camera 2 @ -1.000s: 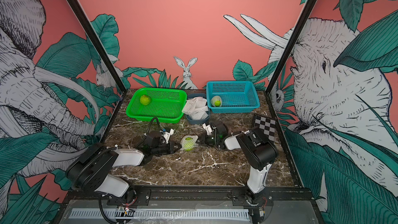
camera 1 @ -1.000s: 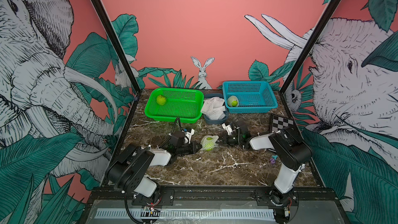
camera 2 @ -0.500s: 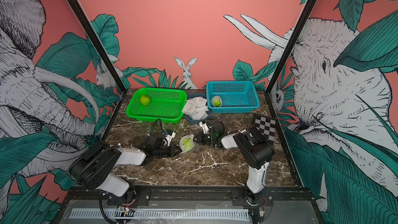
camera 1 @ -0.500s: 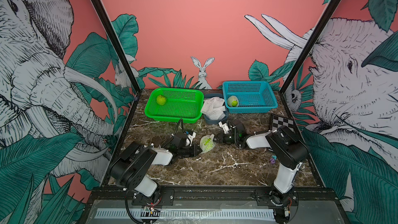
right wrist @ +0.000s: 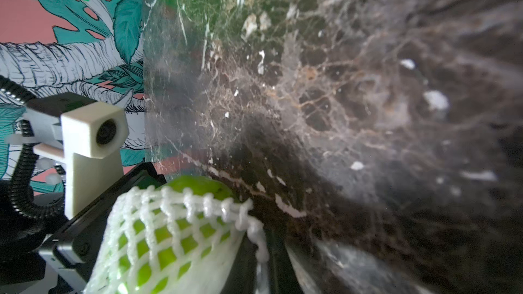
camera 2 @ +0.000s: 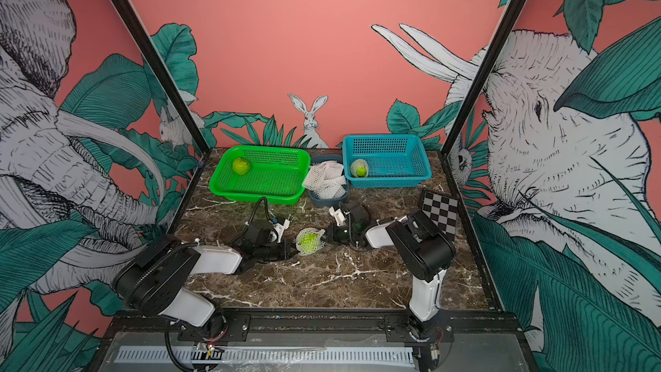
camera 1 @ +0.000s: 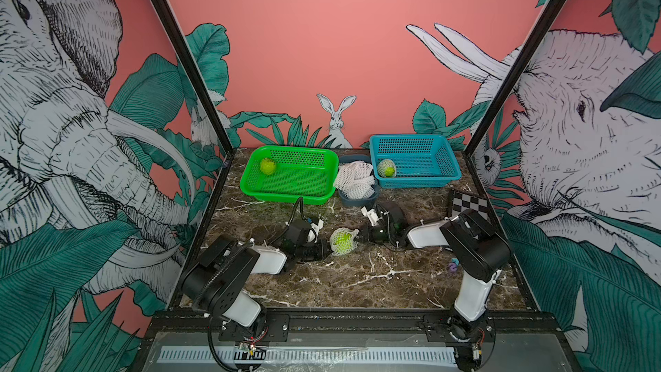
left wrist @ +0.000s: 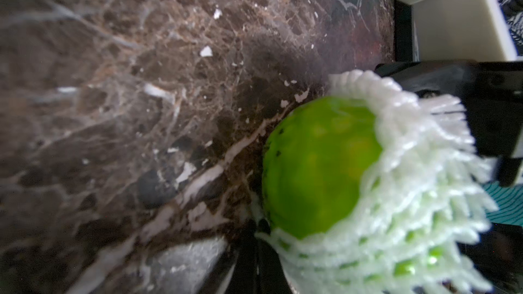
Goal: Sleeve custard apples in foam nets
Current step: Put on the foam net on the custard apple.
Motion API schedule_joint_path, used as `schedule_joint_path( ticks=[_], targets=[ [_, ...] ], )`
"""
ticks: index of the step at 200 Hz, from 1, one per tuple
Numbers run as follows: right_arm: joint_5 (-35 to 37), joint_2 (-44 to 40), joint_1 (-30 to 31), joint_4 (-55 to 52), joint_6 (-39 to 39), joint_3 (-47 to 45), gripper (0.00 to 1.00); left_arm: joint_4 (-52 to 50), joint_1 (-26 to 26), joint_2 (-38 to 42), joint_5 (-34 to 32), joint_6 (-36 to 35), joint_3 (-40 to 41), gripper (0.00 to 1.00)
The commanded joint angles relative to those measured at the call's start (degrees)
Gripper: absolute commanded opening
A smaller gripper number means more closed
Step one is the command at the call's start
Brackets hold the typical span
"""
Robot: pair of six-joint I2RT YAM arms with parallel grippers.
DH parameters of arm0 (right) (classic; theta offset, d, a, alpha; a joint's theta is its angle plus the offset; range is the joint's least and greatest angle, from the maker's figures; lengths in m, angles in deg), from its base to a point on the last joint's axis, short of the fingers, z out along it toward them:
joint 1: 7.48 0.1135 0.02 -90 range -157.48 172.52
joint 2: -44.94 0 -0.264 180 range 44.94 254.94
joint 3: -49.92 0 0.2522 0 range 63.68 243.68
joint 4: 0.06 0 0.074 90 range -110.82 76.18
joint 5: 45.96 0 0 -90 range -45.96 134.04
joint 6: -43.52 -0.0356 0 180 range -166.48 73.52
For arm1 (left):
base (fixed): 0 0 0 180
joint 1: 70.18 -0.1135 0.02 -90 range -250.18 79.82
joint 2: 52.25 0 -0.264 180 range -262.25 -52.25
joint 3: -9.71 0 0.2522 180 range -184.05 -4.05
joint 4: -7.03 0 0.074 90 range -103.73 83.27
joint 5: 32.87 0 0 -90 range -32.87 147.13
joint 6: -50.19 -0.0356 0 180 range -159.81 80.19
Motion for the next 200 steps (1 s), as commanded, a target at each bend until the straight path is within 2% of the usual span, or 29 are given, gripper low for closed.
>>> schedule_joint_path(
  ticks=[1, 25, 41, 61, 93, 127, 139, 157, 168, 200],
  targets=[
    [-2.86, 0.77, 0.88, 5.04, -1.26, 0.48, 0.14, -0.32, -0.67, 2.43, -1.22, -0.71, -2.24, 0.00],
    [-1.00, 0.08, 0.91, -0.29, 0.85, 1.92, 0.14, -1.09, -0.73, 1.83, -0.42, -1.09, -3.33, 0.00],
    [-0.31, -0.67, 0.87, 0.44, 0.51, 1.62, 0.14, -0.34, -0.69, 1.44, -0.48, -0.77, -3.25, 0.00],
    [0.65, -0.77, 0.92, -6.70, 2.82, 3.97, 0.11, -0.29, -0.72, 1.04, 0.07, -0.71, -3.53, 0.00],
    [2.28, -0.76, 0.81, -11.75, 4.03, 4.83, 0.12, -0.62, -0.68, 0.49, 0.71, -0.42, -4.01, 0.00],
    [4.17, -0.27, 0.56, -13.06, 5.29, 5.42, 0.13, -2.31, -0.74, 0.08, -0.33, -0.77, -4.93, 0.00],
    [3.74, -0.02, 0.56, -12.03, 4.70, 5.38, 0.16, -2.67, -0.76, -0.03, -0.15, -0.93, -5.46, 0.00],
    [3.56, -0.13, 0.33, -10.74, 3.92, 5.27, 0.30, -3.53, -0.75, 0.05, -0.16, -1.17, -6.01, 0.00],
    [3.93, -0.66, 0.02, -9.84, 3.27, 4.68, 0.34, -4.03, -0.74, 0.22, -0.02, -1.38, -6.39, 0.00],
    [3.07, -1.48, -2.02, -6.57, 1.38, 2.92, 0.35, -5.55, -0.72, 0.23, 0.72, -2.29, -7.18, 0.00]
  ],
)
